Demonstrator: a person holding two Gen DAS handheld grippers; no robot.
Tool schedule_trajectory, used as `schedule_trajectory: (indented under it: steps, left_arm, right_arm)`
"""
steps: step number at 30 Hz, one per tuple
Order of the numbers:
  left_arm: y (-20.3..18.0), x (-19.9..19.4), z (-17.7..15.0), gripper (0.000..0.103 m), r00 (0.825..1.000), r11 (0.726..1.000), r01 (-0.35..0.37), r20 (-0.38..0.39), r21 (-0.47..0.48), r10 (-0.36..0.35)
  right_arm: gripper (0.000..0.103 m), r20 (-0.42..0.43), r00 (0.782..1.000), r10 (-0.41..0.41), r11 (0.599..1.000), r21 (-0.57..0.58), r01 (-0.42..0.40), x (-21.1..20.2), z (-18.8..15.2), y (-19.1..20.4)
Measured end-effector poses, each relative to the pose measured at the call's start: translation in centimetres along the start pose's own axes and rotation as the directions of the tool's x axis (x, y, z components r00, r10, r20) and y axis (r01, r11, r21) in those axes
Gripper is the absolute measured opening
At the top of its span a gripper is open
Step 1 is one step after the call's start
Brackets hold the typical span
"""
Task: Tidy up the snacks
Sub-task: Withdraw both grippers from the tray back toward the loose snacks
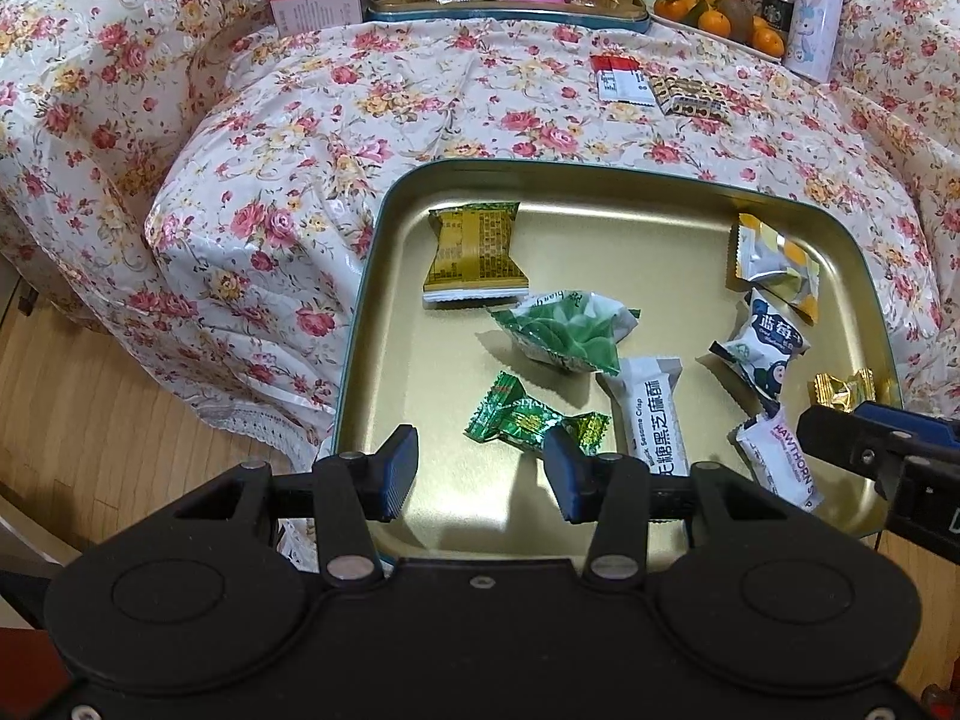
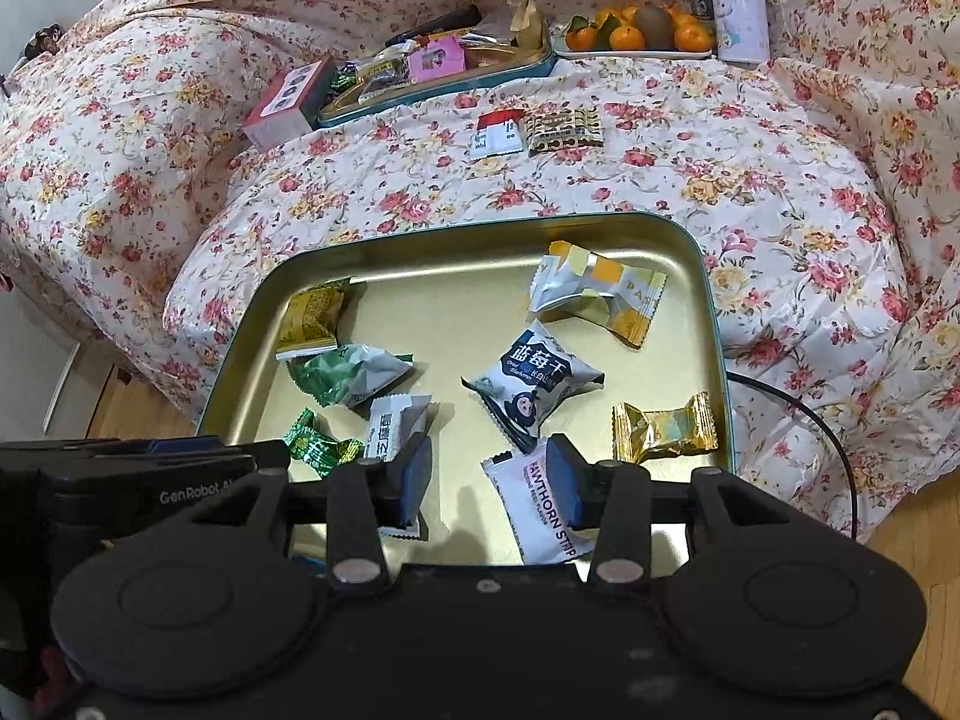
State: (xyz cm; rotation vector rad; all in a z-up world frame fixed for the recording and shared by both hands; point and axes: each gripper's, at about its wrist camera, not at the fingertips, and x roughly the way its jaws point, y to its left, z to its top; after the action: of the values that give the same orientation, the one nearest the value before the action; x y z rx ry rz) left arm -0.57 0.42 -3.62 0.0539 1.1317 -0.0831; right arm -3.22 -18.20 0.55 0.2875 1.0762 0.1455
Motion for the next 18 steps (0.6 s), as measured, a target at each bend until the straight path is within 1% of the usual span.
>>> schedule_trajectory:
  steps: [5, 10, 14, 16, 18]
  left_arm:
    - [-0.1, 0.6, 0.1, 0.053, 0.999, 1.0, 0.024, -0.045, 0.002, -0.024]
    - [-0.4, 1.1, 0.0, 0.053, 0.996, 0.999, 0.033, -0.082, 0.012, -0.032]
    - [-0.1, 1.8, 0.1, 0.053, 0.987, 0.998, 0.067, -0.147, -0.007, -0.067]
    - [-0.1, 2.0, 0.1, 0.053, 0.984, 0.998, 0.065, -0.165, -0.003, -0.064]
    - [-0.2, 2.0, 0.1, 0.053, 0.985, 0.998, 0.056, -0.167, 0.008, -0.053]
  right_arm:
    - [0.046, -0.017, 1.0, 0.014, 1.0, 0.007, -0.014, 0.2, 0.0, -0.1]
    - [0.048, -0.038, 0.999, 0.02, 1.0, 0.013, -0.019, 0.6, 0.1, -0.2]
    - [0.048, -0.051, 0.999, 0.017, 1.0, 0.011, -0.017, 0.8, 0.1, -0.2]
    - [0.048, -0.055, 0.998, 0.017, 1.0, 0.01, -0.016, 0.9, 0.2, -0.2]
    - [0.048, -0.057, 0.998, 0.015, 1.0, 0.008, -0.015, 0.9, 0.2, -0.2]
